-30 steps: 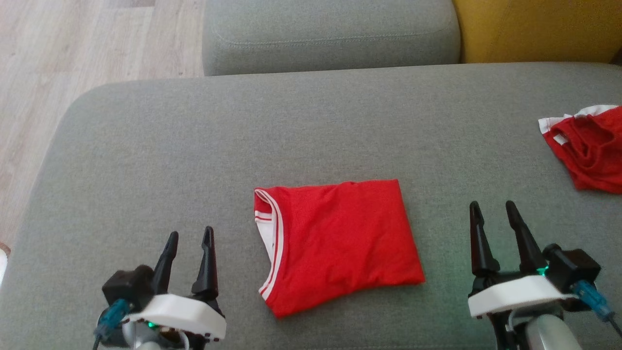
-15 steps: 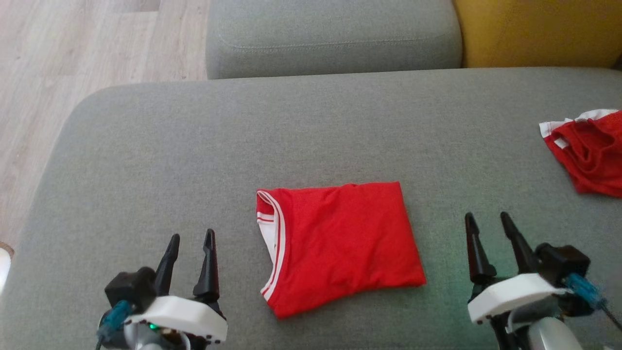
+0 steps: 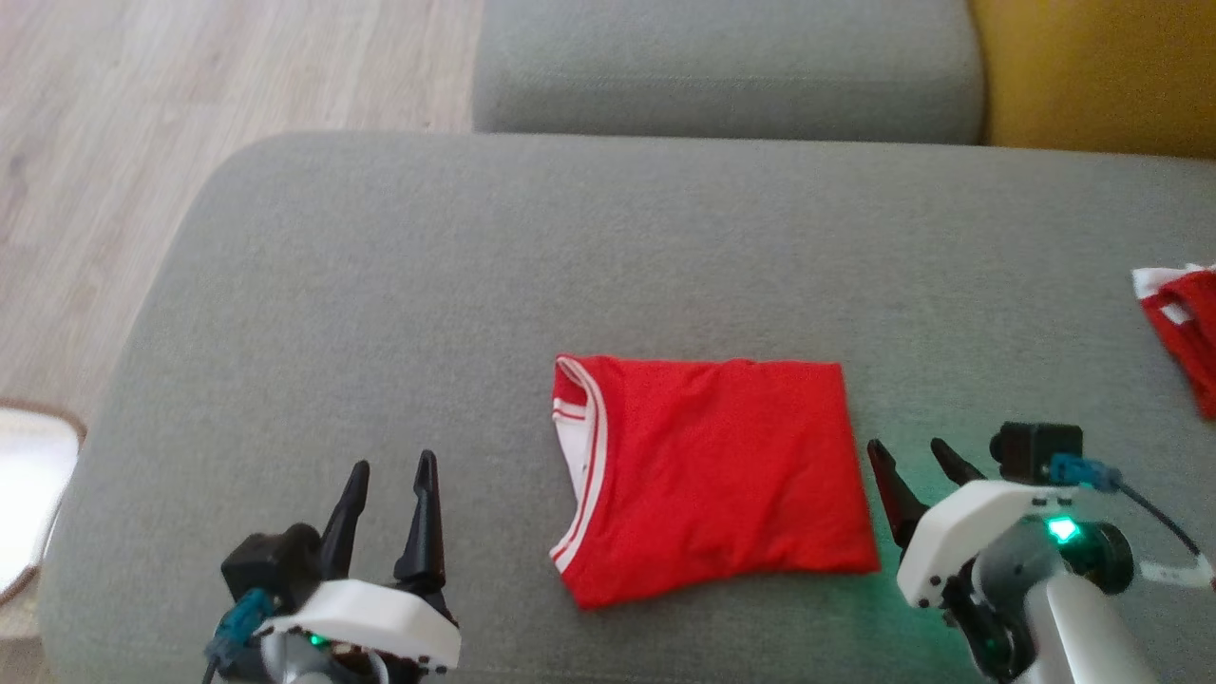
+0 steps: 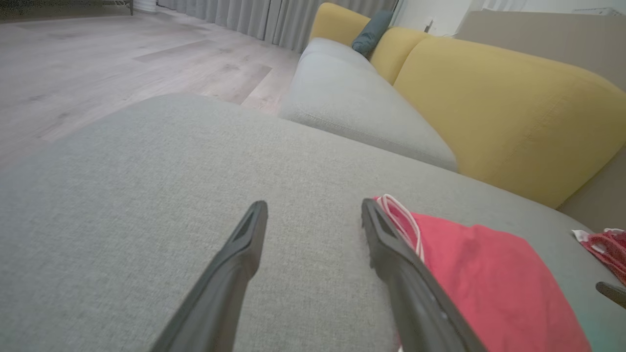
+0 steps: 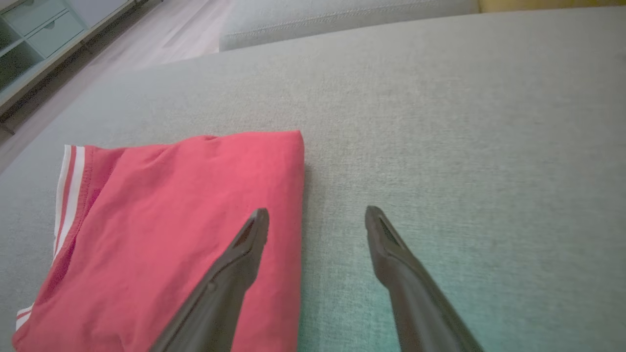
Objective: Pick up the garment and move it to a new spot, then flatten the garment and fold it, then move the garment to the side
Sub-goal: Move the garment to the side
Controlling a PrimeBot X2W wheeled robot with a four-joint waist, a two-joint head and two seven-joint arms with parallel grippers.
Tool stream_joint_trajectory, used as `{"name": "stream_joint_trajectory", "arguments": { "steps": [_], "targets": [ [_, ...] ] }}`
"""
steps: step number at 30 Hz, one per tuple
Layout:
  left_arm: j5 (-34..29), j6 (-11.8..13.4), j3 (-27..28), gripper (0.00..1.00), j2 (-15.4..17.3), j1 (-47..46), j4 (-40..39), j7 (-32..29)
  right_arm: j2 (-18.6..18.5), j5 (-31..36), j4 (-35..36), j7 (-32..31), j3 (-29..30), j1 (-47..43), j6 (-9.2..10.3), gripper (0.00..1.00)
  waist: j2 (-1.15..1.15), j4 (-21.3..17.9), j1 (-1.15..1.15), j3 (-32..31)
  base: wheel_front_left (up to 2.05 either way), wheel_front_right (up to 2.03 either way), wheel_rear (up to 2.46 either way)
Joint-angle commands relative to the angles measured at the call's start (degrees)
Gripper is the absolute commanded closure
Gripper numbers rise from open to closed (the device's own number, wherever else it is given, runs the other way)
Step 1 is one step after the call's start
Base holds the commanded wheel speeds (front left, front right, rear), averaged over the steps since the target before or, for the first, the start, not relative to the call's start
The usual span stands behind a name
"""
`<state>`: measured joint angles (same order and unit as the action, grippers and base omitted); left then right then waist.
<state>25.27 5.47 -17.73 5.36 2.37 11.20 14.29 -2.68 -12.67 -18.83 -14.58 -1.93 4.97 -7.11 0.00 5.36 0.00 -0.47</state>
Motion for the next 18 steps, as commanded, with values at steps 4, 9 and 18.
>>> {"name": "stream_joint_trajectory", "arguments": {
  "steps": [4,9,18],
  "targets": [
    [-0.9,-0.7,2.4,0.00,-0.5,-2.1,-1.7,0.7,-0.2,-1.3,-1.8,-3.5,-0.9,5.6,-0.37,0.00,0.00,2.8,0.00,2.9,0.00,0.00,0.00],
    [-1.6,-1.3,3.2,0.00,-1.0,-3.2,-1.6,0.7,-0.2,-3.8,-7.9,-6.0,-0.9,9.1,-0.37,0.00,0.00,4.7,0.00,5.4,0.00,0.00,0.00],
    [-2.7,-1.8,4.7,0.00,-1.6,-3.7,-1.5,0.7,-1.1,-8.3,-12.2,-6.6,-3.9,12.0,-0.37,1.00,0.00,4.4,0.00,6.6,0.00,0.00,0.00]
  ]
}}
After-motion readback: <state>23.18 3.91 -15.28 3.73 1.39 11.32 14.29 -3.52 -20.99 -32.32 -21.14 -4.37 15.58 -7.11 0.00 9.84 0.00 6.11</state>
